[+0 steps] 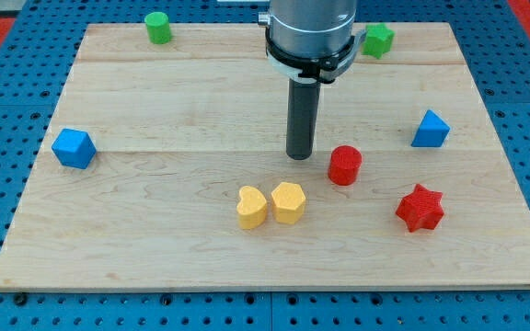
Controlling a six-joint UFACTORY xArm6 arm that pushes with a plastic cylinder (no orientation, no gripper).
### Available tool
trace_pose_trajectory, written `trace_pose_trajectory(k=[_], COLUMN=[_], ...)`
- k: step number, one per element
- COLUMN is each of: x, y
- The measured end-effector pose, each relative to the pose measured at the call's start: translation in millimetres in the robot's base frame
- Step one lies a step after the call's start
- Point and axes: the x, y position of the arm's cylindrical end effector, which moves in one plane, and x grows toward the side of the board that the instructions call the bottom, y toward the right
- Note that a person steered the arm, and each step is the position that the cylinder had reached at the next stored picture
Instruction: Push the red circle into the red star
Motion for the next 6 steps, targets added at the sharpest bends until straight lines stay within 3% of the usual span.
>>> trace_pose_trajectory(k=[2, 5, 6], x=[3, 33, 33], y=[2, 99, 104])
